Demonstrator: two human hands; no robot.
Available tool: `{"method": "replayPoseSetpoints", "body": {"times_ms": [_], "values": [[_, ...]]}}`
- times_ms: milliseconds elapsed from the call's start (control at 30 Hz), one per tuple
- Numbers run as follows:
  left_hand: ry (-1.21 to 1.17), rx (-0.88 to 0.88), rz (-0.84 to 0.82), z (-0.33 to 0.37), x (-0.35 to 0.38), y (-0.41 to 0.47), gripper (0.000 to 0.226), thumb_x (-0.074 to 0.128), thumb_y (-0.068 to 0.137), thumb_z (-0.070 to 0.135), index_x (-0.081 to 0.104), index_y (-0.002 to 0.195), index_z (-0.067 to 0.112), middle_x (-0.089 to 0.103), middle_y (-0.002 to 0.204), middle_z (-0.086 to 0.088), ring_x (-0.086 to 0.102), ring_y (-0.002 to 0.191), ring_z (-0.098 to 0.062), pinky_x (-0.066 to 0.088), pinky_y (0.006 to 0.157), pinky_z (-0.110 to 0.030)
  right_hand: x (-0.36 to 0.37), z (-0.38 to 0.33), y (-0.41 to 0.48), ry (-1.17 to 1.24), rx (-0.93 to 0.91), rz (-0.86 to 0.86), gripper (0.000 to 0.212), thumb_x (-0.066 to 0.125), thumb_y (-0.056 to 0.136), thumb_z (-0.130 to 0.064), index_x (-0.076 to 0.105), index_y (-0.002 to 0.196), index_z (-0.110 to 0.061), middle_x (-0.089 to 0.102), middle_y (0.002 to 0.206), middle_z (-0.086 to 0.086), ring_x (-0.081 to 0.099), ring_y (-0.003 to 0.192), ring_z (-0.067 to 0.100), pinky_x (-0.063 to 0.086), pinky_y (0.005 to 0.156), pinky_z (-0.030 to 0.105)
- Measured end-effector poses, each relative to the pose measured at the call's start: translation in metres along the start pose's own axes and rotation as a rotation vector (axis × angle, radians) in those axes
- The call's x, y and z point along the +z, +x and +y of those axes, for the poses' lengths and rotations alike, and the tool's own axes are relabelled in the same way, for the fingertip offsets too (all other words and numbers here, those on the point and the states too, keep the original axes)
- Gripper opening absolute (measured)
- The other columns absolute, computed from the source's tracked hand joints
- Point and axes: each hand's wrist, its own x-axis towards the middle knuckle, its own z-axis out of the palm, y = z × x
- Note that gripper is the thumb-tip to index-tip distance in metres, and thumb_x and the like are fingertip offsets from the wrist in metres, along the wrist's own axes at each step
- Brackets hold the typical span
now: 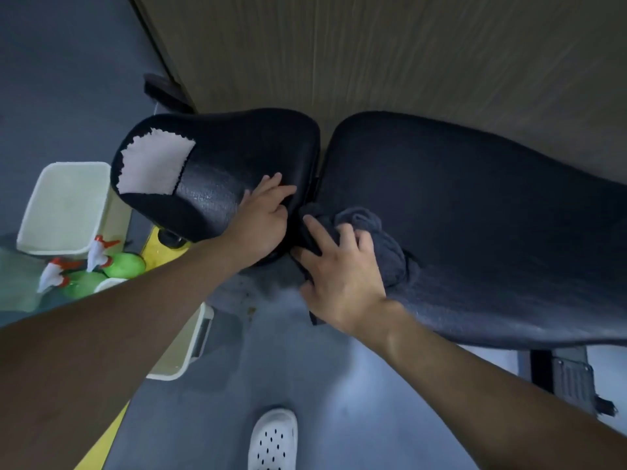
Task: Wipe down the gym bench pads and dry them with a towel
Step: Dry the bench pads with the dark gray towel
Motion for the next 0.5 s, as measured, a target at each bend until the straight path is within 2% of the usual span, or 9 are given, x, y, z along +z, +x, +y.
{"method": "replayPoseSetpoints", "body": {"times_ms": [133,200,300,433,500], "values": [[0.085,0.021,-0.035,0.016,0.015,-0.012,0.046,0.033,0.102,0.012,0.046,0.142,0.030,0.029,0.158,0.010,0.003,0.151,-0.013,-0.009,0.121,-0.043,0.006,0.000,-0.037,-0.135,-0.223,-0.056,0.043,0.041,0.095,-0.044,0.047,0.138,-0.044,0.010,0.165,-0.003,0.025,0.130,0.038,0.021,0.102,0.055],[0.102,0.043,-0.056,0.029,0.025,-0.021,0.044,0.032,0.103,0.015,0.047,0.141,0.032,0.034,0.156,0.013,0.008,0.150,-0.010,-0.003,0.121,-0.047,0.008,0.009,-0.055,-0.131,-0.253,-0.031,0.042,0.046,0.094,-0.042,0.050,0.136,-0.043,0.013,0.165,-0.002,0.025,0.133,0.040,0.021,0.104,0.058],[0.180,0.109,-0.150,0.054,0.050,-0.035,0.043,0.033,0.104,0.017,0.047,0.142,0.028,0.037,0.155,0.010,0.013,0.149,-0.008,0.001,0.122,-0.042,0.014,0.032,-0.087,-0.113,-0.276,-0.003,0.039,0.054,0.090,-0.036,0.059,0.128,-0.042,0.019,0.164,0.000,0.030,0.132,0.045,0.024,0.105,0.060],[0.152,0.096,-0.126,0.085,0.086,-0.044,0.041,0.036,0.104,0.020,0.048,0.143,0.022,0.035,0.156,0.000,0.015,0.149,-0.012,0.008,0.121,-0.030,0.024,0.082,-0.137,-0.139,-0.250,-0.009,0.039,0.067,0.082,-0.029,0.065,0.119,-0.041,0.023,0.163,-0.002,0.030,0.134,0.045,0.026,0.104,0.063],[0.200,0.117,-0.155,0.106,0.106,-0.046,0.041,0.036,0.104,0.019,0.047,0.143,0.020,0.036,0.156,-0.001,0.017,0.149,-0.015,0.010,0.120,-0.029,0.023,0.111,-0.160,-0.131,-0.210,-0.023,0.036,0.067,0.081,-0.027,0.066,0.114,-0.041,0.025,0.162,-0.002,0.032,0.133,0.044,0.027,0.103,0.062]]}}
